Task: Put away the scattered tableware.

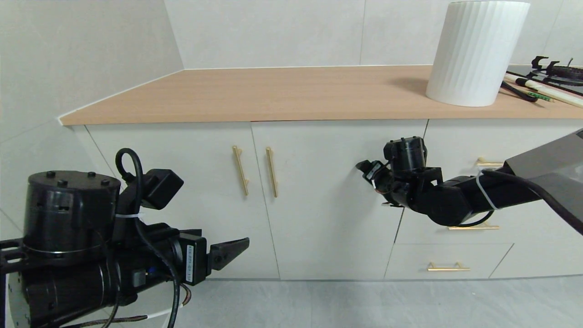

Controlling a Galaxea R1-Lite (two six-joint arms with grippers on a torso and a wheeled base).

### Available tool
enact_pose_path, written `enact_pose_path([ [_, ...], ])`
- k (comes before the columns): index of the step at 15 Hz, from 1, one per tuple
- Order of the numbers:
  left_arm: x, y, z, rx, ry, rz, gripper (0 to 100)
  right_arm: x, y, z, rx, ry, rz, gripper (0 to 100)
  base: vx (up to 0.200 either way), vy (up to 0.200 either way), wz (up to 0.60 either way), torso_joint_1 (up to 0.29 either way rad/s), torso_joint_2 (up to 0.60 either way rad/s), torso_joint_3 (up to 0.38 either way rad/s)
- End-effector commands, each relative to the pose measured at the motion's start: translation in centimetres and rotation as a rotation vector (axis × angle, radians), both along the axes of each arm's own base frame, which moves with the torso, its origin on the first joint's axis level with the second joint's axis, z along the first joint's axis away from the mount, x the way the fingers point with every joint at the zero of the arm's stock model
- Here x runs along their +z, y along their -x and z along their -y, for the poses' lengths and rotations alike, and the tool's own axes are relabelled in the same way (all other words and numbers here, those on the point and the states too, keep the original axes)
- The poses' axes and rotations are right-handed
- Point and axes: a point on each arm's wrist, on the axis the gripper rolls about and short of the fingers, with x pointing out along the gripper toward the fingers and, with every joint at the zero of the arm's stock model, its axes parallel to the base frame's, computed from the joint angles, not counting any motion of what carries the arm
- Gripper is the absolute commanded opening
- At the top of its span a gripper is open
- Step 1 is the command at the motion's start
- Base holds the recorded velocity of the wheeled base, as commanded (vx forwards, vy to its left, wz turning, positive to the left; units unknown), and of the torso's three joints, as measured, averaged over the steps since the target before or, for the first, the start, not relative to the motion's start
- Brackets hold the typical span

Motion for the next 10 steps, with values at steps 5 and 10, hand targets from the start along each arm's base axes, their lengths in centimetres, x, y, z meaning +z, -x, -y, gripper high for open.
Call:
enact_pose_path([
  [5,0.0,0.0,0.0,0.000,0.000,0.000,100,-0.2,-0.3,0.0,-0.008,0.002,-0.001,100,0.000,0.000,0.00,0.000,0.00,0.000],
  [10,0.0,0.0,0.0,0.000,0.000,-0.001,100,0.8,0.8,0.3,0.012,-0.001,0.000,100,0.000,0.000,0.00,0.000,0.00,0.000],
])
